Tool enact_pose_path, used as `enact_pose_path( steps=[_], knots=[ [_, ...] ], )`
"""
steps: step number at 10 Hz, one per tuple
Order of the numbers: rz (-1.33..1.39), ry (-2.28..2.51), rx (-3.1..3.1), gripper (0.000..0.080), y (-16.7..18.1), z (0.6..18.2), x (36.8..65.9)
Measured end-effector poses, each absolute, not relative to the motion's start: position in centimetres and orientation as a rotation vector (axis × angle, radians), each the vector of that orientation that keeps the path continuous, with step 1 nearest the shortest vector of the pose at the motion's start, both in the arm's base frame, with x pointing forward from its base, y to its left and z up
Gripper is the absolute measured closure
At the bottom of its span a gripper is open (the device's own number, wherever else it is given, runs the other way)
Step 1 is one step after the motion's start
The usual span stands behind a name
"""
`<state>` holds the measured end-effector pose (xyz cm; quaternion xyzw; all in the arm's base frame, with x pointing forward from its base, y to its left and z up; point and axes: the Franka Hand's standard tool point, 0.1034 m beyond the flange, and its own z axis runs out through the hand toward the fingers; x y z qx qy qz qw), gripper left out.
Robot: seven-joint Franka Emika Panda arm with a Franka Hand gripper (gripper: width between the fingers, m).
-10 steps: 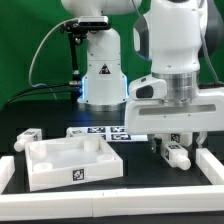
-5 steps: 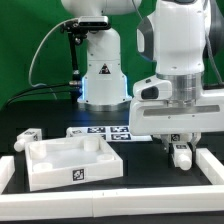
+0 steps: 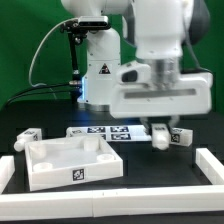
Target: Assemble one leg
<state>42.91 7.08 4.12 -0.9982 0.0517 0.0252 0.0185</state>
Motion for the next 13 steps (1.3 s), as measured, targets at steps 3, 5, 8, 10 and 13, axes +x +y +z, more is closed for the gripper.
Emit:
enact_pose_path(
  steps=[3, 5, 8, 10, 13],
  knots=[
    [0.059, 0.159, -3.102, 0.0514, 7.0, 4.0, 42.6],
    [0.060, 0.159, -3.102, 0.0514, 7.0, 4.0, 42.5],
    [0.075, 0.059, -3.112, 0.0514, 4.6, 2.5, 39.2],
    [0.101, 0.054, -3.116, 0.0514, 2.7, 1.0, 37.9],
    [0.064, 0.050, -3.122, 0.0490, 2.7, 0.7, 37.6]
  ],
)
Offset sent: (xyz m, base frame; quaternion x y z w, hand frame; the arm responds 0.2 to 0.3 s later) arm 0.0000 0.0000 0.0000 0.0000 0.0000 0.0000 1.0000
